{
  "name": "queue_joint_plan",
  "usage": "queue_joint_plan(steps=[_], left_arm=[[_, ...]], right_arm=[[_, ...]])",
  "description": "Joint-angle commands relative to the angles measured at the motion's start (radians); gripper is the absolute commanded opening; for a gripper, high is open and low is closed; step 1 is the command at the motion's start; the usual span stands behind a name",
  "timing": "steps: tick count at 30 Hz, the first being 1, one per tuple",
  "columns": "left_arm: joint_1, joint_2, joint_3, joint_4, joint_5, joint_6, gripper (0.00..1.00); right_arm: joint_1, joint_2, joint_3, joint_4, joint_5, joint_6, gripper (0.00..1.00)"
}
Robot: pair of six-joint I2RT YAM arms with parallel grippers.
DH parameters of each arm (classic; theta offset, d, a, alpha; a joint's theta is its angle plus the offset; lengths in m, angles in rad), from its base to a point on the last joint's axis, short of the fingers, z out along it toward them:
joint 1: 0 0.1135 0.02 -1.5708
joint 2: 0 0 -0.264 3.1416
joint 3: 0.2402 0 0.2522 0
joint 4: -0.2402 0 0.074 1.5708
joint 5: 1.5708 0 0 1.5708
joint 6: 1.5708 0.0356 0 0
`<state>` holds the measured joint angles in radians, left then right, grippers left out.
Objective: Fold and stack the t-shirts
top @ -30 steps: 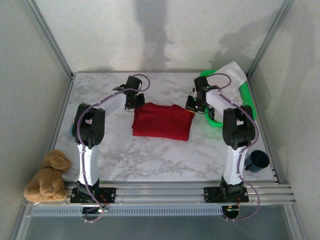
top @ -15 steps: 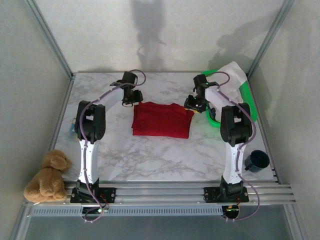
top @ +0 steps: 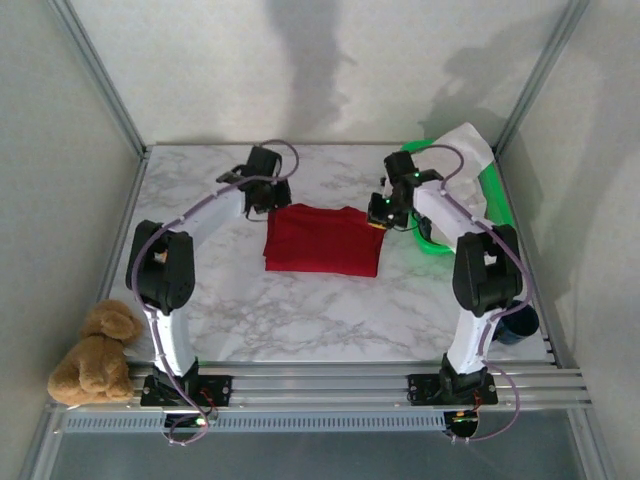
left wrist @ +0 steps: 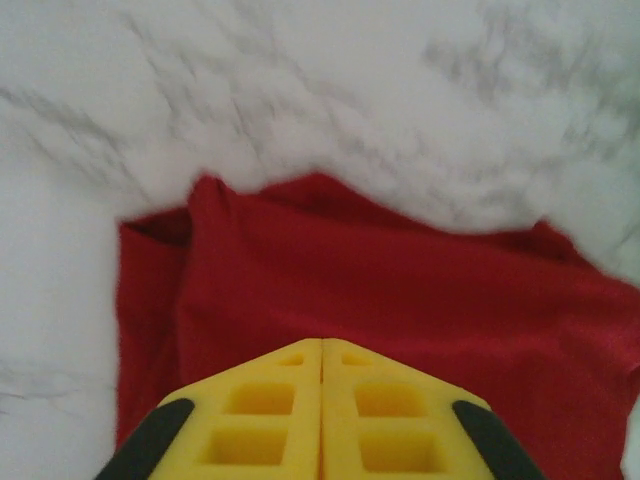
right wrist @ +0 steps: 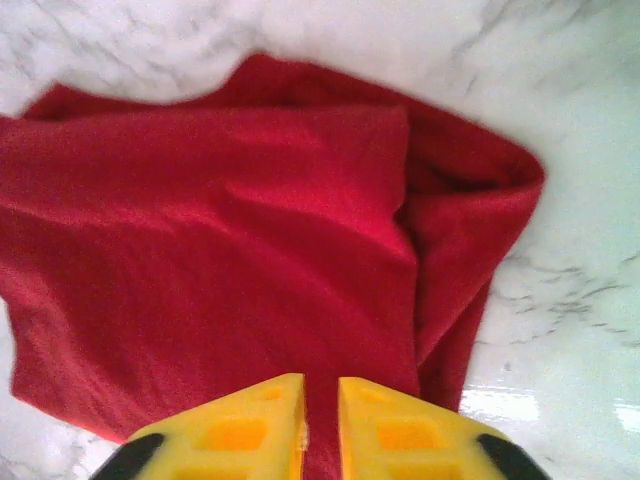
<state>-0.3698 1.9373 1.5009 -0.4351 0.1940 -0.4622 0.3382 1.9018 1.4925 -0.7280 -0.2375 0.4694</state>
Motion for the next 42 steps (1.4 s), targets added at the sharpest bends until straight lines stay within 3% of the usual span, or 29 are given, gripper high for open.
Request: queue_joint_plan(steps=[1, 4, 8, 15, 17, 19, 21, 26, 33, 42], left_arm=[[-0.022, 0.026, -0.078, 0.036, -0.010, -0.033, 0.03], [-0.033, 0.042, -0.135, 0.074, -0.026, -0.051, 0.01], [-0.026, 0.065, -0.191, 0.118, -0.017, -0.059, 0.01], [0.011, 0.067, -0.182, 0.076, -0.095, -0.064, 0.00], [-0.001, 0.010, -0.187, 0.086, -0.102, -0.083, 0.08], [-0.034, -0.040, -0.160, 0.063, -0.129, -0.090, 0.29], [-0.075, -0.064, -0.115, 0.024, -0.166, -0.090, 0.39], [-0.177, -0.034, -0.016, -0.059, -0.219, -0.101, 0.46], [-0.283, 0.120, 0.059, -0.102, -0.287, -0.119, 0.60], [-0.312, 0.273, 0.116, -0.206, -0.387, -0.107, 0.71]], right_arm=[[0.018, 0.071, -0.025, 0.042, 0.006, 0.042, 0.06], [0.022, 0.162, 0.007, -0.017, 0.098, 0.078, 0.00], [0.035, 0.216, 0.027, -0.057, 0.204, 0.089, 0.00], [0.065, 0.119, 0.066, -0.095, 0.210, 0.046, 0.07], [0.067, 0.065, 0.070, -0.107, 0.208, 0.042, 0.12], [0.067, 0.014, 0.079, -0.133, 0.213, 0.039, 0.15], [0.065, -0.025, 0.086, -0.156, 0.216, 0.036, 0.17], [0.053, -0.101, 0.065, -0.175, 0.182, 0.036, 0.19], [0.018, -0.165, -0.007, -0.160, 0.125, 0.038, 0.20], [-0.038, -0.244, -0.096, -0.141, 0.087, 0.031, 0.21]])
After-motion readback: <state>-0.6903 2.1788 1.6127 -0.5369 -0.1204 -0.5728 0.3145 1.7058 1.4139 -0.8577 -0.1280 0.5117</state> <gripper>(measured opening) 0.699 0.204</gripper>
